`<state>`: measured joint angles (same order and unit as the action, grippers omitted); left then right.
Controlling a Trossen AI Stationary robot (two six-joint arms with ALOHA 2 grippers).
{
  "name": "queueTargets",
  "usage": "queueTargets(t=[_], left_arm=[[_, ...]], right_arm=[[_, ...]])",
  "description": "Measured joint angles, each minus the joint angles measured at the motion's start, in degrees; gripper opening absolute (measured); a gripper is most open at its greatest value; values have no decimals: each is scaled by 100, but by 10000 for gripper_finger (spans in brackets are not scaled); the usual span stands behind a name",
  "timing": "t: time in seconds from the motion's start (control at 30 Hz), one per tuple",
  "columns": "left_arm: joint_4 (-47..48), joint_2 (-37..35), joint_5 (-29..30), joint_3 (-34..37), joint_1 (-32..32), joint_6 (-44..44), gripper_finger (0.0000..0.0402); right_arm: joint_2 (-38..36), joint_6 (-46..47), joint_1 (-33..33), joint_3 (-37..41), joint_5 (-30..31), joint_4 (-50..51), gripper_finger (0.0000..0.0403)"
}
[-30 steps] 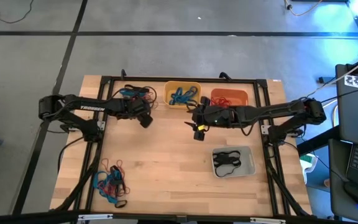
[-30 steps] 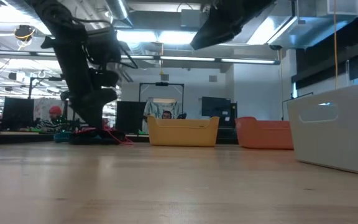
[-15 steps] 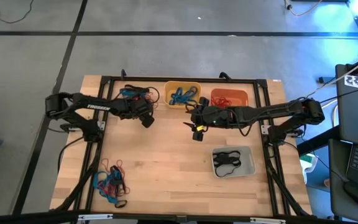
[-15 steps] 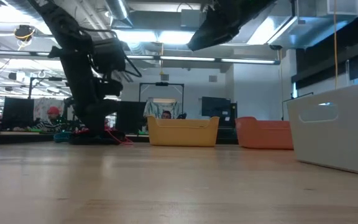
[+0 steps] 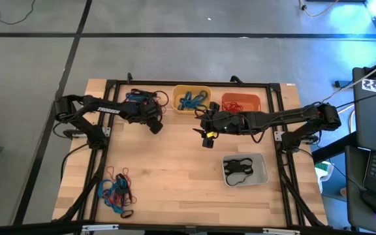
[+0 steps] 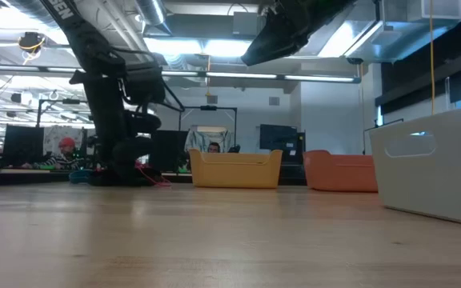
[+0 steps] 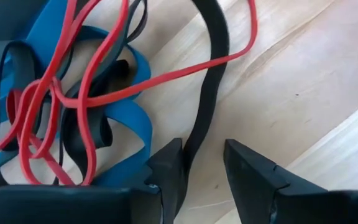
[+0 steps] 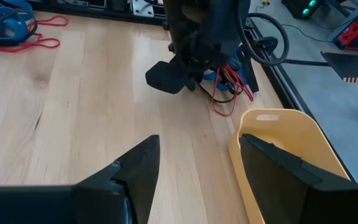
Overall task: Sort rubber bands into baskets
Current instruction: Put the black rubber band into the white bin
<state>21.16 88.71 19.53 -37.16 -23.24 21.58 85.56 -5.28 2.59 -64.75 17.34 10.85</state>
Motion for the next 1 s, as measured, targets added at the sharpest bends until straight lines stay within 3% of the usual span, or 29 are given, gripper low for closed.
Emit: queueTargets(t=[0.4,0.77,1.0], left_arm=[[142,-39,-343,-101,121,-417,6],[581,-662,-563,-361,973,-395,5],[152,-1225,-564,-460,1568,-855,3]], right_arm=[[0,-74,0,0,0,73,223],[0,-68,0,-2,0,132,223],[0,-33,0,-2,-87,411,223]])
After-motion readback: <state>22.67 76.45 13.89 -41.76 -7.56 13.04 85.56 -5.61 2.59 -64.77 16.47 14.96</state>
